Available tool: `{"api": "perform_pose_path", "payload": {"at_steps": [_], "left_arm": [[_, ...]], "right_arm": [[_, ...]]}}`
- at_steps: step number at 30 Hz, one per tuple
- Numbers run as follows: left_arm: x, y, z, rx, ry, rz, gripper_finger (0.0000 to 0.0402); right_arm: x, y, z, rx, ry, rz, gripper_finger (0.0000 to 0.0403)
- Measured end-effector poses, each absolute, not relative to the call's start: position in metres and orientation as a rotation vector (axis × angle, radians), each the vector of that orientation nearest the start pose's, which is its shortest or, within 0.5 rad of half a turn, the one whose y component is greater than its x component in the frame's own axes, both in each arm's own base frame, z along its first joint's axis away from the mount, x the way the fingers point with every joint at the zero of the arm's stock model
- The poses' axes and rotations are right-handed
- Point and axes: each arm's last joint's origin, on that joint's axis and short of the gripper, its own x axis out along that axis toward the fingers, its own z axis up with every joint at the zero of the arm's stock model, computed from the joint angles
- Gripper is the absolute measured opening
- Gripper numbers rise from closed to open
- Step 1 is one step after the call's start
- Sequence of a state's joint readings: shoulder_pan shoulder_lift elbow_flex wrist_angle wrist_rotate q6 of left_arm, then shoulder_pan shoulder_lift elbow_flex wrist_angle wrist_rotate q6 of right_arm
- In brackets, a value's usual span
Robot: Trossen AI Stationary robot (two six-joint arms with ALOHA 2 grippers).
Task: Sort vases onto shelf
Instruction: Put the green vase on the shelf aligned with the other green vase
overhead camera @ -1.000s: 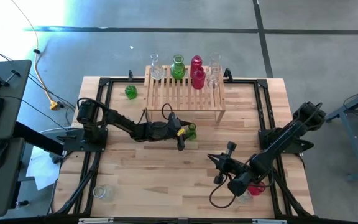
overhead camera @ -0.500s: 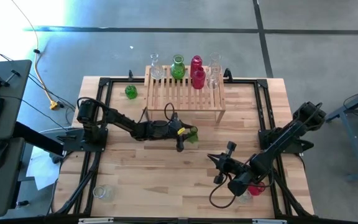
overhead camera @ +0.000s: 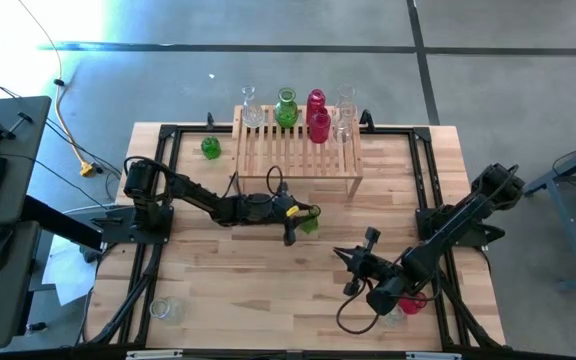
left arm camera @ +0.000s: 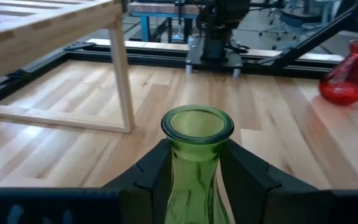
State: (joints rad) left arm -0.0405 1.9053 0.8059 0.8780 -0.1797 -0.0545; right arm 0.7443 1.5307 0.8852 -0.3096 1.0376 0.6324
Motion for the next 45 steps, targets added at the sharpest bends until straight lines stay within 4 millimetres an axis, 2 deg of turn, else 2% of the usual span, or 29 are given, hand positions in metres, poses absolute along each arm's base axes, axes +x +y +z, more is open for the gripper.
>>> {"api": "perform_pose_path", "payload": {"at_steps": [14, 23, 28, 36, 39, 42, 45], "left_arm": [[0.366, -0.012, 0.141, -0.06, 0.224, 0.075, 0.0193], [0.392, -0.018, 0.129, -0.019, 0.229, 0.025, 0.0193], [0.394, -0.022, 0.132, 0.008, 0.215, 0.015, 0.0177], [0.394, -0.019, 0.132, 0.016, 0.213, 0.02, 0.011], [0.394, -0.019, 0.133, 0.028, 0.213, 0.017, 0.0101], [0.393, -0.019, 0.141, 0.029, 0.196, 0.017, 0.0101], [0.39, -0.02, 0.157, 0.032, 0.181, 0.013, 0.0101]], "right_arm": [[0.231, 0.176, 0.2, -0.114, 0.485, -0.433, 0.0], [0.231, 0.176, 0.2, -0.112, 0.483, -0.432, 0.0], [0.231, 0.176, 0.2, -0.112, 0.483, -0.432, 0.0], [0.231, 0.176, 0.2, -0.112, 0.483, -0.432, 0.0], [0.231, 0.176, 0.2, -0.112, 0.483, -0.432, 0.0], [0.231, 0.176, 0.2, -0.112, 0.483, -0.432, 0.0], [0.231, 0.176, 0.2, -0.112, 0.483, -0.432, 0.0]]}}
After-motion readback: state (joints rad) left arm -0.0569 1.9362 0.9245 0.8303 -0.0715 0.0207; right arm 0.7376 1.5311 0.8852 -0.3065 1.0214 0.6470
